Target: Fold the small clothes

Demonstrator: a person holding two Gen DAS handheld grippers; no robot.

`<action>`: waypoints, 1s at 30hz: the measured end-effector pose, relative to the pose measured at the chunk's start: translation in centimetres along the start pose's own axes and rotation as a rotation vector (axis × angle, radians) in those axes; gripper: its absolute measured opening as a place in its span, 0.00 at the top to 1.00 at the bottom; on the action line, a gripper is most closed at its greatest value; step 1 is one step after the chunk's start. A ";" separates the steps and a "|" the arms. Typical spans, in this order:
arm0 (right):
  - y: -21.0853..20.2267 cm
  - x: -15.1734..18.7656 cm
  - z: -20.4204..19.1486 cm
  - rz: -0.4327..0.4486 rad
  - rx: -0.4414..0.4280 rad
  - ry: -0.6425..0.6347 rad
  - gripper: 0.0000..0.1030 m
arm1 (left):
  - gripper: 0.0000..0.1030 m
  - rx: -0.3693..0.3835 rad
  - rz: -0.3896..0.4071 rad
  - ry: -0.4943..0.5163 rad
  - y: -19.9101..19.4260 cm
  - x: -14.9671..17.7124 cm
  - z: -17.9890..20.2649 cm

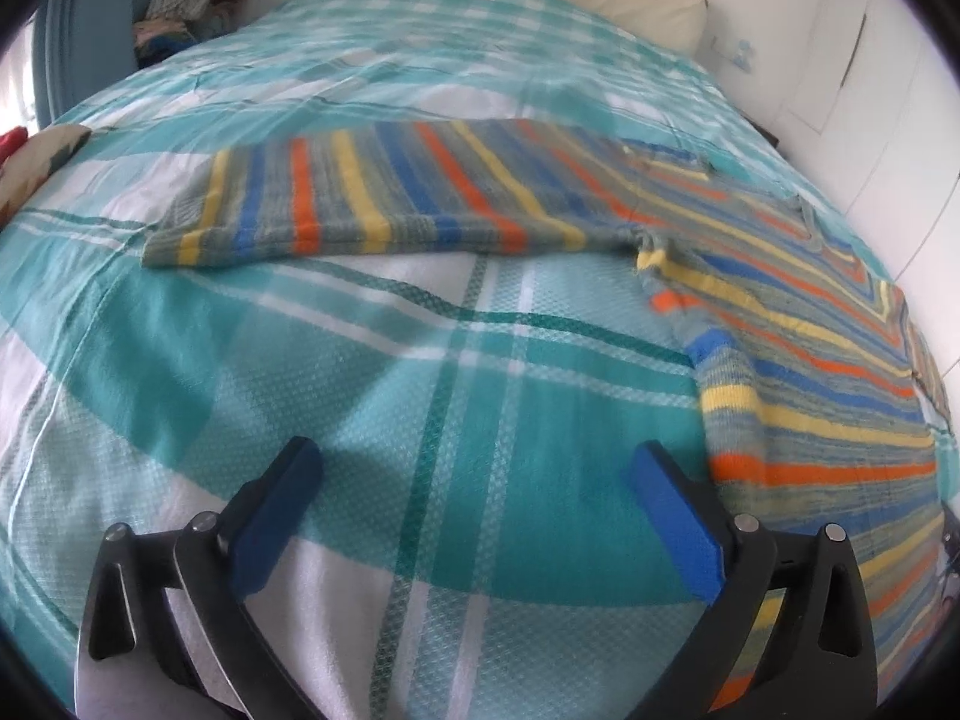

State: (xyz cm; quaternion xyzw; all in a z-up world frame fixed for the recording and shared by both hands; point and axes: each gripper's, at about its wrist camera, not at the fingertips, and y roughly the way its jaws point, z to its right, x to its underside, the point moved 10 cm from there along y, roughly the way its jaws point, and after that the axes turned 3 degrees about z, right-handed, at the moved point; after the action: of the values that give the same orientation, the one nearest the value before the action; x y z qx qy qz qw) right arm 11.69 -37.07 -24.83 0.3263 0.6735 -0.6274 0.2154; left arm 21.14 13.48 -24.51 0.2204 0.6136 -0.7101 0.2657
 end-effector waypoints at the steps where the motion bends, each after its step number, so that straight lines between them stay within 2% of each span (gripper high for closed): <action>1: 0.1 0.0 0.0 0.002 -0.001 0.001 0.02 | 0.01 -0.006 0.001 0.005 0.0 0.0 0.1; 30: 0.1 0.0 0.0 0.005 0.005 -0.002 0.01 | 0.01 -0.041 -0.005 0.032 0.4 0.0 0.0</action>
State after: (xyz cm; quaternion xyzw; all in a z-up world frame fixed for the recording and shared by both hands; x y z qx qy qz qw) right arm 11.75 -37.03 -24.93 0.3278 0.6708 -0.6290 0.2166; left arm 21.42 13.41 -24.84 0.2251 0.6326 -0.6945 0.2586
